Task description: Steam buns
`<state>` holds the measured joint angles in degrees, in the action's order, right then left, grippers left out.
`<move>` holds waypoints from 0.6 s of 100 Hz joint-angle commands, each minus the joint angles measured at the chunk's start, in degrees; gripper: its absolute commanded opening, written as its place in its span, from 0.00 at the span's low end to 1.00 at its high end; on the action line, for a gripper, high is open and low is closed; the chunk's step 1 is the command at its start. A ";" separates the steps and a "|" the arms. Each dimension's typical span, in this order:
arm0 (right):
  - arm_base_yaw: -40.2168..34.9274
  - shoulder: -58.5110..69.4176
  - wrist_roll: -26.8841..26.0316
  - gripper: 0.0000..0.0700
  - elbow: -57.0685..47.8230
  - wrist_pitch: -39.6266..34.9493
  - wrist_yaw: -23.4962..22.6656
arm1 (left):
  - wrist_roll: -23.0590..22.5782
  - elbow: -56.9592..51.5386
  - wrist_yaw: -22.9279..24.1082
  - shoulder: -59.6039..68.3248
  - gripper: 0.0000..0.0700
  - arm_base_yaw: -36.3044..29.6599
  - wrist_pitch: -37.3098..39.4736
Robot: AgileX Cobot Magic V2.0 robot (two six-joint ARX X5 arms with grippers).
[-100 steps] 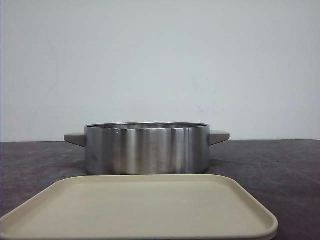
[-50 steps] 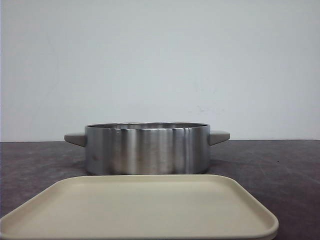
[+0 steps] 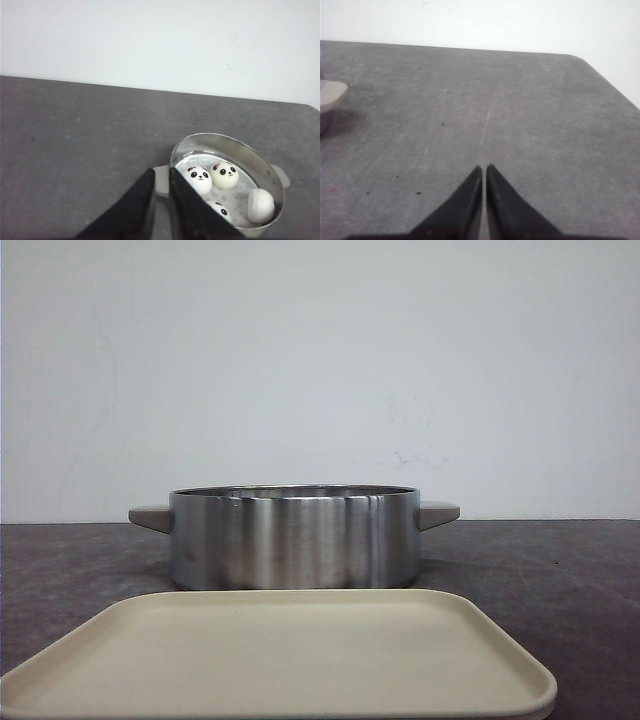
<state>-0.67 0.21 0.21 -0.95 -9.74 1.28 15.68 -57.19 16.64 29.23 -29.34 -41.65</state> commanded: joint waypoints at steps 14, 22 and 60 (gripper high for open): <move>0.11 0.00 0.46 0.01 0.24 0.70 0.20 | 0.02 -0.61 0.33 0.31 0.00 -0.17 0.52; 0.11 0.00 0.46 0.01 0.24 0.70 0.20 | 0.02 -0.61 0.33 0.28 0.00 -0.17 0.52; 0.11 0.00 0.46 0.01 0.24 0.70 0.20 | -0.52 -0.61 0.33 0.28 0.00 -0.17 0.37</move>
<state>-0.67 0.21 0.21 -0.95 -9.74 1.30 15.66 -57.19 16.64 29.23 -29.34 -41.67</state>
